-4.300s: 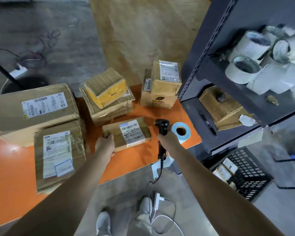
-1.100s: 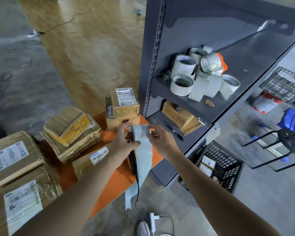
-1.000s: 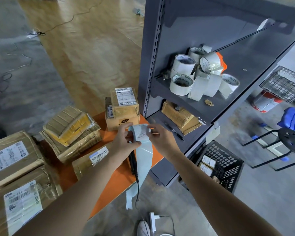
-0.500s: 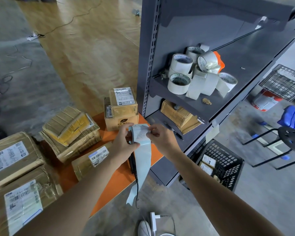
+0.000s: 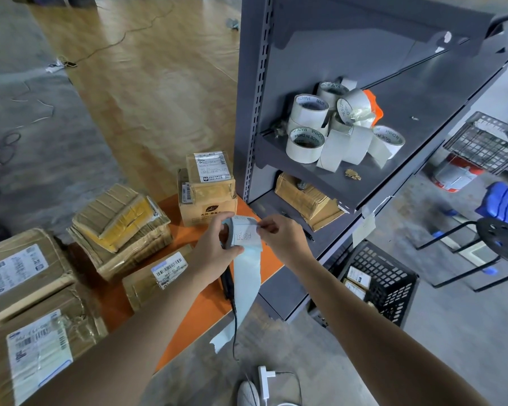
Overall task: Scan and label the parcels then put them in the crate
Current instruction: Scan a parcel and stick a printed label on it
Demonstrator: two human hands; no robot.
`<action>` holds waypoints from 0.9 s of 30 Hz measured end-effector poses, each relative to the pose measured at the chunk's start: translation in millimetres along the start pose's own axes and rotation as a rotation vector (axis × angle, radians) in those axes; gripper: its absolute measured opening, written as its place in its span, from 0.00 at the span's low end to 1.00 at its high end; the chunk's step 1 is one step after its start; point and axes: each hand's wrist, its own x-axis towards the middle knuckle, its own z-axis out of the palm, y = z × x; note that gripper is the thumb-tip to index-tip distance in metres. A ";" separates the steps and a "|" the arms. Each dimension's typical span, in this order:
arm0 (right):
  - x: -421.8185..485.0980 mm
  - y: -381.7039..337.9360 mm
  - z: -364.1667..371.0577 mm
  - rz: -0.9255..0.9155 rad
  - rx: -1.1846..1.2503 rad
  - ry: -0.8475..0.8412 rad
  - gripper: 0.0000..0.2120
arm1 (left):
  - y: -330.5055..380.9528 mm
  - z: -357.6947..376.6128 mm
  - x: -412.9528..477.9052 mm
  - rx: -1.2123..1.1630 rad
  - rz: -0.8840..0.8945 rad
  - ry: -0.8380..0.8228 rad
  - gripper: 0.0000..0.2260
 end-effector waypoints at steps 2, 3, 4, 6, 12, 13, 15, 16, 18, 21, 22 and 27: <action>-1.0 -0.2 0.0 -0.001 0.005 0.005 0.02 | 0.2 0.8 -0.7 -0.010 -0.004 0.001 0.30; -1.4 -0.1 0.1 -0.004 0.003 0.013 0.02 | 0.4 1.3 -1.2 -0.020 -0.010 0.001 0.30; -1.8 0.2 0.2 -0.014 -0.007 0.029 0.03 | 1.8 1.6 -2.2 -0.036 -0.017 0.001 0.30; -2.5 1.7 1.0 -0.039 -0.029 0.069 0.04 | 4.3 2.2 -3.4 -0.073 -0.040 -0.003 0.31; -4.3 5.4 4.6 -0.088 0.008 0.076 0.05 | -0.8 3.4 -1.4 -0.163 -0.133 0.003 0.32; -4.2 5.6 5.3 -0.076 0.041 0.062 0.05 | -2.1 3.5 -1.2 -0.171 -0.148 0.012 0.32; -4.6 5.4 7.0 -0.033 0.125 0.030 0.06 | -3.3 3.4 -0.7 -0.196 -0.174 0.032 0.31; -5.4 4.9 7.7 -0.017 0.162 0.018 0.07 | -3.4 3.1 -0.2 -0.216 -0.190 0.041 0.30; -7.0 3.6 7.4 0.003 0.232 0.013 0.10 | -4.1 2.5 1.4 -0.237 -0.216 0.053 0.29; -6.7 2.5 -0.6 0.053 0.348 0.023 0.12 | -6.1 1.0 2.7 -0.260 -0.234 0.057 0.27; -5.4 2.2 -4.7 0.064 0.358 -0.008 0.12 | -6.7 0.8 2.6 -0.271 -0.242 0.060 0.26; -0.1 0.9 -7.4 0.190 0.300 -0.335 0.06 | -6.3 4.6 -0.9 -0.394 -0.259 0.069 0.23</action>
